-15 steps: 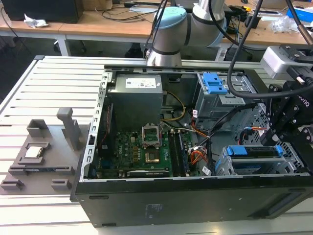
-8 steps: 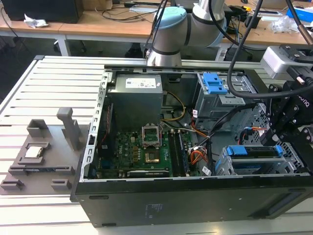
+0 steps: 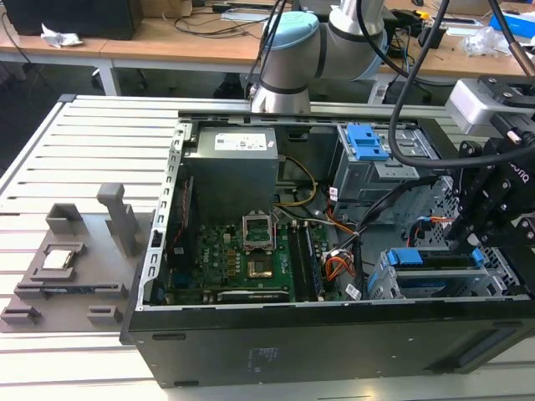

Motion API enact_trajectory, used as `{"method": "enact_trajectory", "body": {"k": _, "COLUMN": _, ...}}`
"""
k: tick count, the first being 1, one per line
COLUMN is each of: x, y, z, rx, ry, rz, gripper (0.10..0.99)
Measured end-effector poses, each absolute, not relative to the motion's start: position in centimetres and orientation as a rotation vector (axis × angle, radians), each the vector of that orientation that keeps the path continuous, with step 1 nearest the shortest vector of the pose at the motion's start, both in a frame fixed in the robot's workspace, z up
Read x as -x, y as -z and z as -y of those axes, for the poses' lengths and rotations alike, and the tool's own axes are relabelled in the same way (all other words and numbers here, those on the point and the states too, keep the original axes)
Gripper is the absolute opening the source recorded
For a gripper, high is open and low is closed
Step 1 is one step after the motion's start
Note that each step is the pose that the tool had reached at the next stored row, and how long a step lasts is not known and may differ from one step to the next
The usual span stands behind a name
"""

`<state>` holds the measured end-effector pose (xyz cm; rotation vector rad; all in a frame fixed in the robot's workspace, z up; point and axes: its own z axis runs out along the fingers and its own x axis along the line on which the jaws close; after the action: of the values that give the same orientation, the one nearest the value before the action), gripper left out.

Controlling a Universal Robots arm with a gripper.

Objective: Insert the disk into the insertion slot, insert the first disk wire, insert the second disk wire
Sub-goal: 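Insert the first disk wire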

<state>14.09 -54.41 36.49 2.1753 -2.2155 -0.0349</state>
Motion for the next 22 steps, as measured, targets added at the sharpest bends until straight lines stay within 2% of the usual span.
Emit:
{"method": "enact_trajectory", "body": {"k": 1, "x": -14.1, "y": -36.5, "z": 54.4, "rx": -2.175, "ry": 0.035, "rz": 2.216, "gripper": 0.361}}
{"method": "enact_trajectory", "body": {"k": 12, "x": -14.1, "y": -36.4, "z": 50.4, "rx": -2.178, "ry": 0.035, "rz": 2.213, "gripper": 0.361}}
{"method": "enact_trajectory", "body": {"k": 22, "x": -15.9, "y": -36.1, "z": 50.0, "rx": -2.174, "ry": 0.004, "rz": 2.190, "gripper": 0.361}}
